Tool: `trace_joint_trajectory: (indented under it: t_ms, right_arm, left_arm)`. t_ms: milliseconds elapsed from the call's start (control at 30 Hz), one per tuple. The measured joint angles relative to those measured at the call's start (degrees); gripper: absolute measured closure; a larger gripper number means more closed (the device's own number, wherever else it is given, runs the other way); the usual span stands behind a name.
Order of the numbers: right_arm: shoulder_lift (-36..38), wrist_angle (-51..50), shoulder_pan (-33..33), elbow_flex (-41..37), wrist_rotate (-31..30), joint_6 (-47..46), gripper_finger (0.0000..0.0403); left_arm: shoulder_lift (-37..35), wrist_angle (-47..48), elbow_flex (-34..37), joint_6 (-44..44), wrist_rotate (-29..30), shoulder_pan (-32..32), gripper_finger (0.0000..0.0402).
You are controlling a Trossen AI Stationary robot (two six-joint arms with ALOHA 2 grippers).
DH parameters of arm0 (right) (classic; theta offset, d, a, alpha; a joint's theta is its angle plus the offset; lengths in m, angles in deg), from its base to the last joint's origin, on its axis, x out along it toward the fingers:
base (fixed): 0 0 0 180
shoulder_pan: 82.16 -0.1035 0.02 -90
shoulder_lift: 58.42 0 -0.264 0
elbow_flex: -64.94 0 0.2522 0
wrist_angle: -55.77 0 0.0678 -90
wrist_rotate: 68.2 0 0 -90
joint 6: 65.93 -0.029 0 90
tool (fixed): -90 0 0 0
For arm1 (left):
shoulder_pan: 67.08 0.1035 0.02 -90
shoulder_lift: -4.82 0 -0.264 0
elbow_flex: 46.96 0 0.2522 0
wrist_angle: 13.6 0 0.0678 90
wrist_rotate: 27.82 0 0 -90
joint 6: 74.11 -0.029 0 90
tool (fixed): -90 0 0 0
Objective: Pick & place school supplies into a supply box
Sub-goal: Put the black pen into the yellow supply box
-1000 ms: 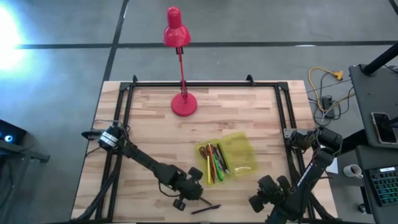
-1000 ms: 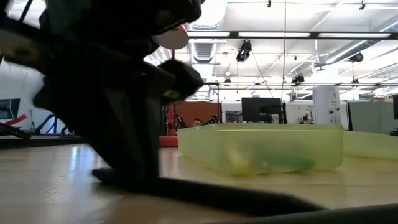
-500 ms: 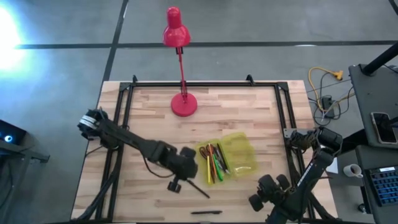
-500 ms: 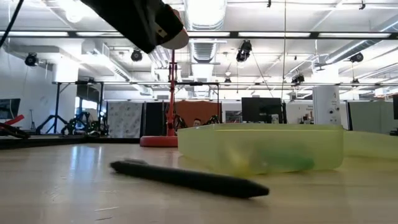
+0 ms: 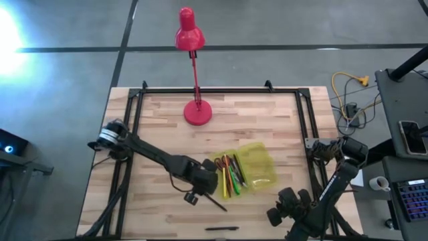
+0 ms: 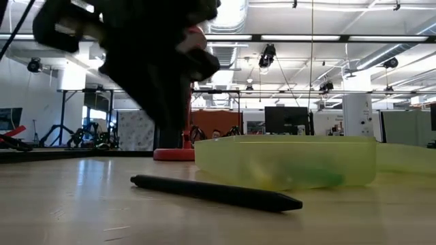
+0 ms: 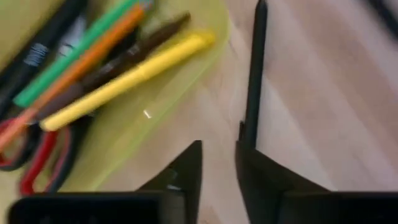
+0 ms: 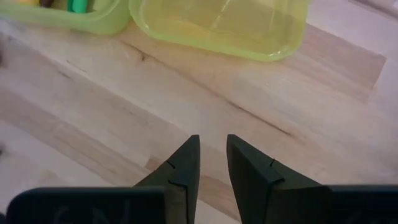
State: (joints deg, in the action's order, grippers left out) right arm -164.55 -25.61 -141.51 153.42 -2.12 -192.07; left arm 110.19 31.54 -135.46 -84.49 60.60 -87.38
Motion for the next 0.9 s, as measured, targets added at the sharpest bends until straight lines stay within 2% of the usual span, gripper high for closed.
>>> trace_joint_trajectory:
  t_ms: [200, 367, 467, 667, 800, 900]
  right_arm:
    - [0.00, 0.73, 0.13, -0.02, 0.42, 0.10, 0.0326]
    - [0.00, 0.69, 0.34, -0.02, 0.55, 0.15, 0.0324]
    - [0.00, 0.65, 0.39, -0.06, 0.57, 0.32, 0.0327]
    - [0.00, 0.53, 0.37, -0.15, 1.26, 0.41, 0.0330]
    - [-0.01, 0.51, 0.37, -0.26, 1.93, 0.33, 0.0326]
    - [-0.02, 0.51, 0.34, -0.28, 1.94, 0.34, 0.0323]
  left_arm:
    - [2.16, -3.56, -0.13, -1.93, -1.01, -0.95, 0.0238]
    - [4.48, -6.51, -0.12, -3.24, -3.57, -1.95, 0.0221]
    - [6.47, -9.42, -0.35, -3.27, -3.52, -2.34, 0.0234]
    - [10.27, -10.30, -0.39, -3.87, -3.27, -2.61, 0.0286]
    - [11.71, -9.45, -0.28, -4.34, 0.15, -3.16, 0.0341]
    - [11.75, -8.00, -0.31, -4.37, 0.32, -3.09, 0.0385]
